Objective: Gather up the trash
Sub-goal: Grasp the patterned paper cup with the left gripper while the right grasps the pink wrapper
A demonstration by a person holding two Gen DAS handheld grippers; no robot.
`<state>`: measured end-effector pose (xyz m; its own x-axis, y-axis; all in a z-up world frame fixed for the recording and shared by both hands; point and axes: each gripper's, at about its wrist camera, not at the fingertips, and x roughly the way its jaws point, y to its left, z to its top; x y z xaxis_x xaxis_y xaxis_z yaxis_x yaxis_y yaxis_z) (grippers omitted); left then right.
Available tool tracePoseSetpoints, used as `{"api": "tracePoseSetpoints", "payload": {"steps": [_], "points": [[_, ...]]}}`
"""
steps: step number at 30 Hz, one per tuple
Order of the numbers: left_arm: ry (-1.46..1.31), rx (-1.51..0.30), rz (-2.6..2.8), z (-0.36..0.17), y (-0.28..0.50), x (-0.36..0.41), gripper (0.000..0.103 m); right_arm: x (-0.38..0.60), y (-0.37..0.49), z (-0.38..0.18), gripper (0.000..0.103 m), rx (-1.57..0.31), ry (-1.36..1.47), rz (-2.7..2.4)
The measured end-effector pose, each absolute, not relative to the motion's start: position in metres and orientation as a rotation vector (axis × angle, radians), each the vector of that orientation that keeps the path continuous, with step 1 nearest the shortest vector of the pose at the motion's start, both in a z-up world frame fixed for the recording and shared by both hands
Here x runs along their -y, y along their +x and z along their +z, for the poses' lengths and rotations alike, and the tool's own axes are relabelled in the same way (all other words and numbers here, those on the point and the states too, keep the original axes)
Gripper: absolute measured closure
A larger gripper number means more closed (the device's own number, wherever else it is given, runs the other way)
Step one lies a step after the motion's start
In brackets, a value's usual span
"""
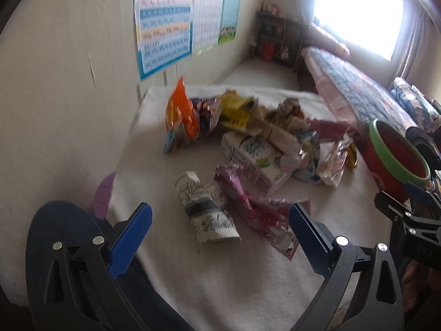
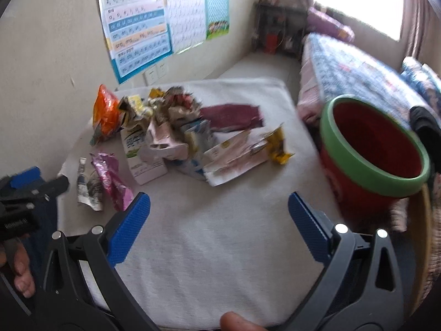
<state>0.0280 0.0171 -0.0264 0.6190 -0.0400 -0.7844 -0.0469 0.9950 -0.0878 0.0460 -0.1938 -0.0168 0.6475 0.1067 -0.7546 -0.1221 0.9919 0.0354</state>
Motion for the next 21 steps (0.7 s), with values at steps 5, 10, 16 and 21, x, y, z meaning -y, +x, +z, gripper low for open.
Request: {"api": "tracePoseSetpoints", "payload": {"steps": [5, 10, 16, 21], "points": [[-0.158, -1.032, 0.018, -0.044, 0.044, -0.027, 0.008, 0.169, 0.063, -0.026, 0.005, -0.923, 0.0, 0.25], [-0.238, -1.146, 0.042, -0.066, 0.059, -0.037, 0.01, 0.141, 0.071, -0.038, 0.005, -0.975, -0.006, 0.345], [-0.313, -1.214, 0.05, -0.085, 0.072, -0.044, 0.021, 0.117, 0.078, -0.057, 0.017, -1.045, -0.024, 0.43], [-0.376, -1.263, 0.047, -0.1, 0.081, -0.051, 0.036, 0.105, 0.087, -0.07, 0.039, -1.09, -0.024, 0.457]]}}
